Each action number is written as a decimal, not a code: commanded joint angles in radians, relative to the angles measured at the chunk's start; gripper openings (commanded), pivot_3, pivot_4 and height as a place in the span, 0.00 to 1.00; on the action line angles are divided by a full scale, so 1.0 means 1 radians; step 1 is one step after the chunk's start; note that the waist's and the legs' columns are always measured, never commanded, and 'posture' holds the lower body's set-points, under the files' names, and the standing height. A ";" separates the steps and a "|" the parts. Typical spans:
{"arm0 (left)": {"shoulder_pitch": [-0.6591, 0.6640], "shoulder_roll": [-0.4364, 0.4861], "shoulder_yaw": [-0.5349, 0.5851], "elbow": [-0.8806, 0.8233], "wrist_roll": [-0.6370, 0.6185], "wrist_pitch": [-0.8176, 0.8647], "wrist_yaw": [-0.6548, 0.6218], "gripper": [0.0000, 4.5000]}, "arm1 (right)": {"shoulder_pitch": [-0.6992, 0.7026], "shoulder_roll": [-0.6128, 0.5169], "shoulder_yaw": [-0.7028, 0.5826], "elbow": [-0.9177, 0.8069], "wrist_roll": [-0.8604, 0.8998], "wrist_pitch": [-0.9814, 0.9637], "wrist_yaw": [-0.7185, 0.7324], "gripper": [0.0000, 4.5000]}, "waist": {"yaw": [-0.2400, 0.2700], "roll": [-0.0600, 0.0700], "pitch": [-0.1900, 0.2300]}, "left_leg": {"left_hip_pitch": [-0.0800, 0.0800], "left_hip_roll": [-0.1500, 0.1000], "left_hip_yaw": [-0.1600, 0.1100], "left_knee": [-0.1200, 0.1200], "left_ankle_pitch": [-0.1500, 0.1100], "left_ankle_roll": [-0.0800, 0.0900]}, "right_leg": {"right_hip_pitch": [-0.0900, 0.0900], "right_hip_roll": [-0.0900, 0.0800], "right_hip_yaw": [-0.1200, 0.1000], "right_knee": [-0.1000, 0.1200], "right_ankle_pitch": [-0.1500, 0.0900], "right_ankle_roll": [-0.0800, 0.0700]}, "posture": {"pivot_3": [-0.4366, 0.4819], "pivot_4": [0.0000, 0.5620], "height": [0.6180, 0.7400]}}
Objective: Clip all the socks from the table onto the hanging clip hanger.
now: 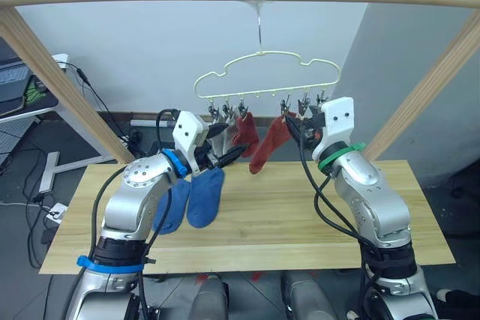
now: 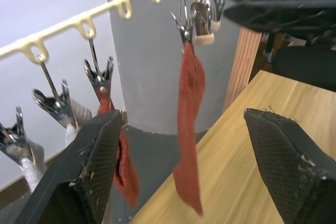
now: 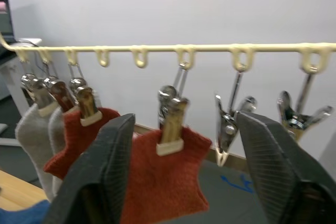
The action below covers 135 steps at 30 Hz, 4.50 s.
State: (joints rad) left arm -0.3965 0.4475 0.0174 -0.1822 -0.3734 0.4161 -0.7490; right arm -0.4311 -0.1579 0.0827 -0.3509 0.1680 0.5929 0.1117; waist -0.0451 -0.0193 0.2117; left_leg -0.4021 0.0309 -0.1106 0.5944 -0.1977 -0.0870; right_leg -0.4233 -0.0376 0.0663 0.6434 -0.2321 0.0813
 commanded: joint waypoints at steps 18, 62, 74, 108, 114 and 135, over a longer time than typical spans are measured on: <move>0.008 0.022 0.031 -0.083 -0.021 0.022 0.049 0.86 | -0.116 0.072 -0.067 0.232 -0.099 -0.112 -0.098 0.41 | 0.015 0.000 0.000 | 0.000 0.000 0.000 0.000 0.000 0.000 | 0.000 0.000 0.000 0.001 0.001 0.001 | 0.60 0.31 1.00; -0.140 0.067 0.039 -0.150 -0.234 0.205 0.007 0.86 | -0.254 0.101 -0.073 0.454 -0.109 -0.261 -0.035 0.41 | 0.016 0.000 0.000 | 0.001 0.000 0.000 0.000 0.000 0.000 | 0.000 0.000 0.000 0.002 0.001 0.001 | 0.62 0.33 1.00; -0.126 0.065 0.036 -0.169 -0.244 0.205 0.012 0.86 | -0.249 0.092 -0.076 0.444 -0.112 -0.254 -0.037 0.03 | 0.016 0.000 0.000 | 0.001 0.000 0.000 0.000 0.000 0.000 | 0.000 0.000 0.000 0.002 0.001 0.001 | 0.62 0.33 1.00; 0.123 -0.139 -0.058 0.513 0.241 -0.194 0.316 0.99 | -0.311 0.051 -0.209 0.340 0.106 0.137 0.010 0.03 | 0.019 0.001 0.001 | 0.001 0.000 0.000 0.000 0.000 0.000 | 0.001 0.000 0.000 0.002 0.001 0.001 | 0.57 0.35 1.00; 0.002 -0.195 -0.070 0.744 0.328 -0.294 0.414 0.99 | -0.319 0.047 -0.211 0.350 0.098 0.141 -0.005 0.03 | 0.017 0.001 0.000 | 0.002 0.000 0.000 0.000 0.000 0.000 | 0.001 0.000 0.000 0.002 0.002 0.001 | 0.55 0.35 1.00; 0.078 -0.266 -0.090 0.726 0.335 -0.244 0.358 0.14 | -0.301 0.022 -0.224 0.300 0.127 0.208 -0.004 0.03 | 0.013 0.001 0.000 | 0.002 0.000 0.000 0.000 0.000 0.000 | 0.002 0.000 0.000 0.002 0.002 0.002 | 0.51 0.35 1.00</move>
State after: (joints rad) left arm -0.3581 0.1967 -0.0366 0.5829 -0.0490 0.1526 -0.3706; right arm -0.7277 -0.1224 -0.1239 -0.0055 0.2723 0.7848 0.0973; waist -0.0325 -0.0185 0.2120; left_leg -0.4001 0.0308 -0.1106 0.5944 -0.1977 -0.0868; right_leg -0.4216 -0.0378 0.0661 0.6454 -0.2303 0.0829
